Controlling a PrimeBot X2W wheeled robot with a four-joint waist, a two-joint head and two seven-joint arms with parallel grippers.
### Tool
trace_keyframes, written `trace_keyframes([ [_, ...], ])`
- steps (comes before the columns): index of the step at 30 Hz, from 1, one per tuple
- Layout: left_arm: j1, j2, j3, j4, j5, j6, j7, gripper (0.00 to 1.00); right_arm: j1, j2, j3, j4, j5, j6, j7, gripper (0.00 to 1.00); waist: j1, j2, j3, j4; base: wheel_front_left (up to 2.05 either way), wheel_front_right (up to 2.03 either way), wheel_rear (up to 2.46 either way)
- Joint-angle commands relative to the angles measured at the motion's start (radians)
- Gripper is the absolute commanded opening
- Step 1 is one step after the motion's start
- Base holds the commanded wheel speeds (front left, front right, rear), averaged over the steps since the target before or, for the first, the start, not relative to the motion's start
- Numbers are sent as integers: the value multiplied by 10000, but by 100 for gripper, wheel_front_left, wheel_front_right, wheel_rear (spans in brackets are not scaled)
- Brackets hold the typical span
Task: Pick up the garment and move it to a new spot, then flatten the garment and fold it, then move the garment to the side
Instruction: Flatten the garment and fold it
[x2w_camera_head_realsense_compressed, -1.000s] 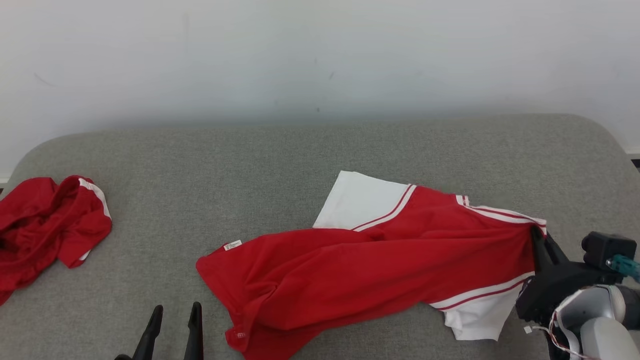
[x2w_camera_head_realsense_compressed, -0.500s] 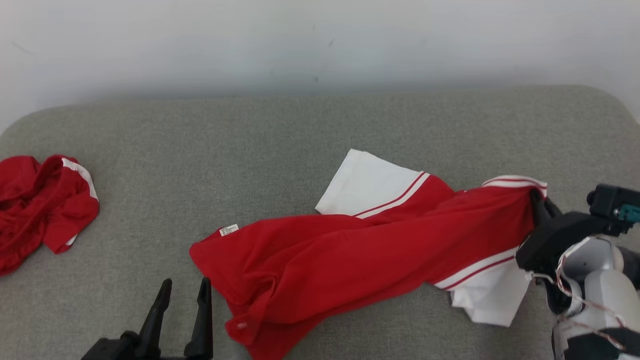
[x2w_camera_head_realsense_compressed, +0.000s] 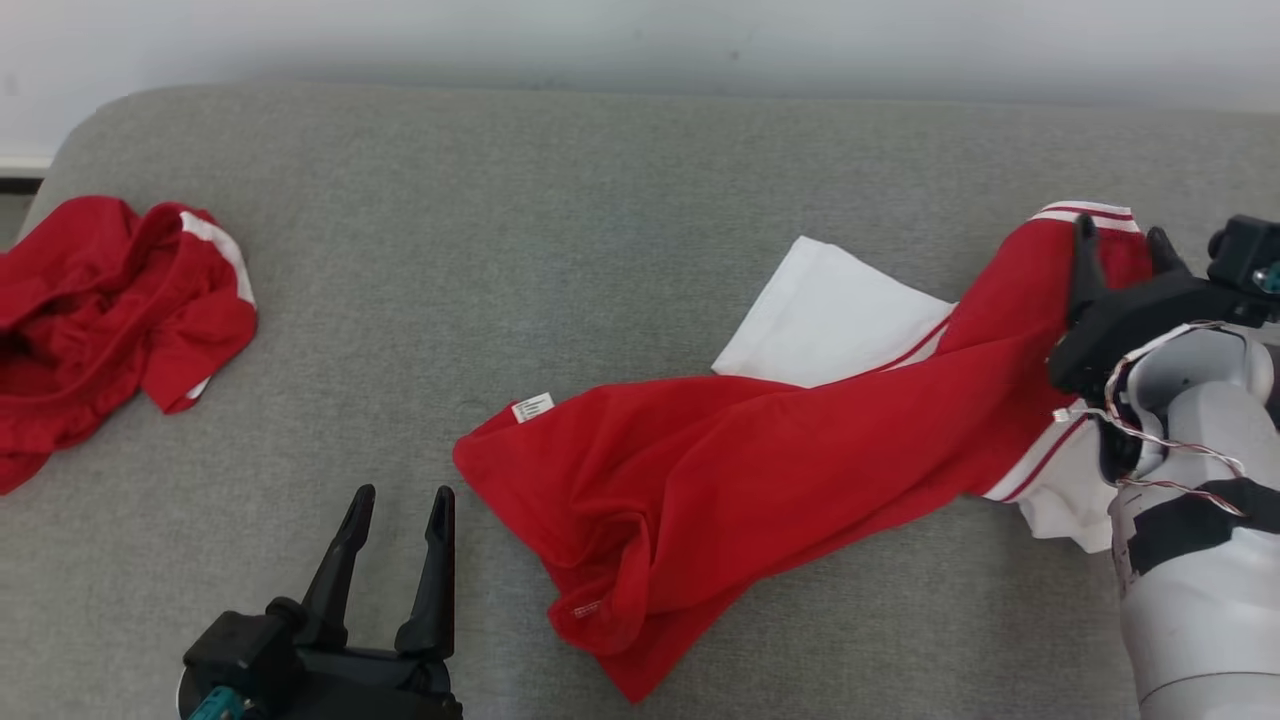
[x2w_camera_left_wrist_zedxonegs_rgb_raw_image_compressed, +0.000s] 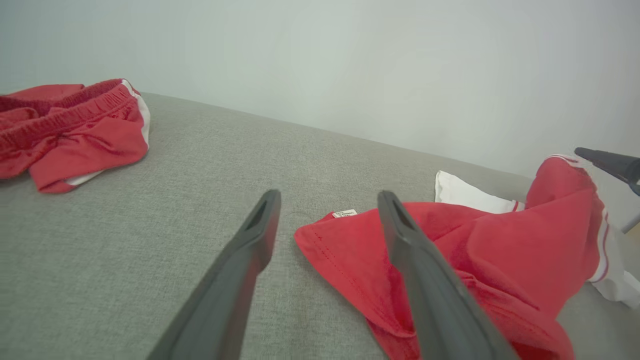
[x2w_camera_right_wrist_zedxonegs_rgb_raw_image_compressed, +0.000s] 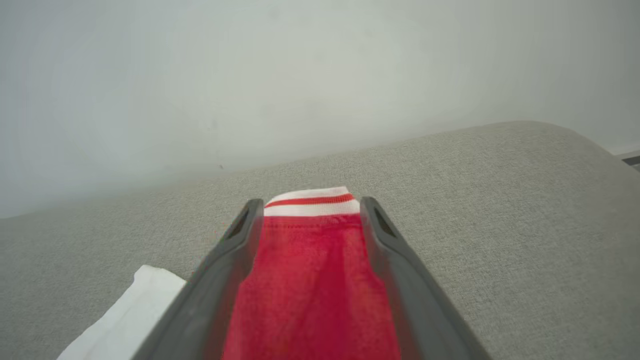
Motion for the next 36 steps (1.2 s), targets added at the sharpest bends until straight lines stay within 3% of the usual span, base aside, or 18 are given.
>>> trace_keyframes([
  [1,-113,-3,28,35,-33,18,-7,100,-111,-89,211,195,-166,-23,-384,100,-2,-1,179,218,0,0,0],
  [11,305,2,458,220,98,17,-7,100,959,-519,2254,79,-391,-23,-2484,100,-2,-1,-519,-382,0,0,0],
  [17,564,2,769,444,197,17,-7,100,2652,-776,3523,-1361,-345,-23,-2919,100,-2,-1,-1099,-825,0,0,0],
  [19,780,-2,820,550,228,17,-7,100,3661,-840,3796,-2475,-318,-23,-2935,100,-2,-1,-1381,-986,0,0,0],
  [26,1397,-2,1035,686,155,17,-7,100,5965,-534,3953,-4263,-381,-23,-2926,100,-2,-1,-2070,-1307,0,0,0],
  [36,1684,0,1245,832,222,16,-7,100,7517,-8,3828,-4943,-282,-23,-2924,100,-2,-1,-2477,-1326,0,0,0],
])
